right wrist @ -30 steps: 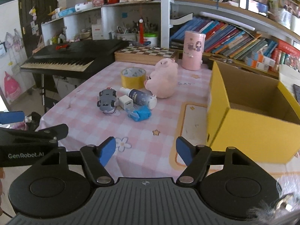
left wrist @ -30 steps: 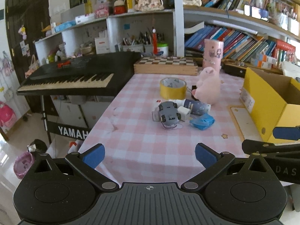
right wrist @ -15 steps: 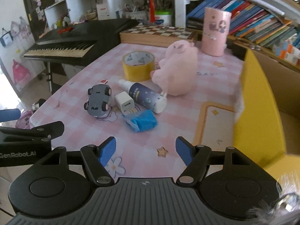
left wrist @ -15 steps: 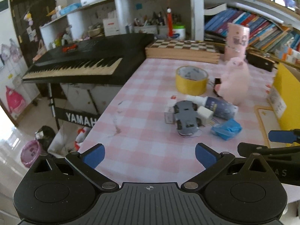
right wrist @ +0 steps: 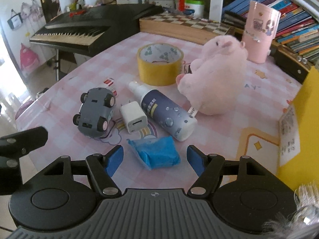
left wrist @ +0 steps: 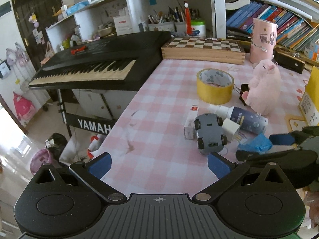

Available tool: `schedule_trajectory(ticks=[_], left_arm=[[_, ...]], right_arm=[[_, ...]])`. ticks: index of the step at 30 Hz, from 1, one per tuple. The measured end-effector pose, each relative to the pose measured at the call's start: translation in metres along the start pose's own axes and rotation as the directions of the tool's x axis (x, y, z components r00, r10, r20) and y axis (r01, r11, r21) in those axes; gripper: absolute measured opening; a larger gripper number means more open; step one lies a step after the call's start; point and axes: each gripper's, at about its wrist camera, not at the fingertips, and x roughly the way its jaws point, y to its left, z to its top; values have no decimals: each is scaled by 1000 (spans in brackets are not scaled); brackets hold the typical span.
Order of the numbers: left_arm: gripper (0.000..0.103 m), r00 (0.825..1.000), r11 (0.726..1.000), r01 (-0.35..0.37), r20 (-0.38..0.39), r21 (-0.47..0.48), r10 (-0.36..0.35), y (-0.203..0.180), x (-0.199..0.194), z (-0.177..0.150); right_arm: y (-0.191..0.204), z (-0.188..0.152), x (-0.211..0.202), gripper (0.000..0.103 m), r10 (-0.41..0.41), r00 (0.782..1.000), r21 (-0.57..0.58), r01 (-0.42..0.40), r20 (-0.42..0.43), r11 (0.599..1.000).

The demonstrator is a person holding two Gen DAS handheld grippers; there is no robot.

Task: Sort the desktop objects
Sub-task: 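Grasp the grey toy car with the left gripper while the right gripper grasps the blue cloth, then carry the grey car and blue cloth toward the yellow box with both grippers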

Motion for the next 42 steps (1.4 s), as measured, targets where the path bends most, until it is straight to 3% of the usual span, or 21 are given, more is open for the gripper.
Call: schedule_trajectory(ticks=[2,7,12,17,18,19,20,26,33,42], left_arm=[[103,1000,1000,14,5,2,-14,-4,4,4],[103,997,997,74,7,11,-74,-16,16,13],[99,987,987,156,-41,28,-155,-33,39,21],[74,979,980,197,-57,-8,-197,-42,57,25],[64,979,980,199,-54,0,-199,-45,60,25],[48,978,979,202,-52,15,-201,-47,62,24],[42,982,982,184,-59,32,-182,-49,65,24],[41,981,980,195,-28,48,-194,-45,54,25],[41,958,960,281,54,24,-281,-24,12,25],[41,931,942,336,143,21,-336,1,-43,14]], right_arm=[[-3,1,0,38,1,1000,-6,-1,-3,1000],[-22,13,-28,37,-23,997,55,18,76,998],[-39,23,-58,37,-82,983,90,68,164,994],[-44,23,-67,38,-122,975,86,107,185,990],[-44,23,-68,38,-126,975,88,111,184,990],[-44,22,-68,39,-131,974,90,116,183,989],[-44,21,-69,39,-135,974,91,120,181,989],[-41,15,-79,39,-152,969,89,137,196,987],[-32,4,-91,38,-157,970,128,134,188,983],[-6,-19,-123,38,-167,964,158,135,209,978]])
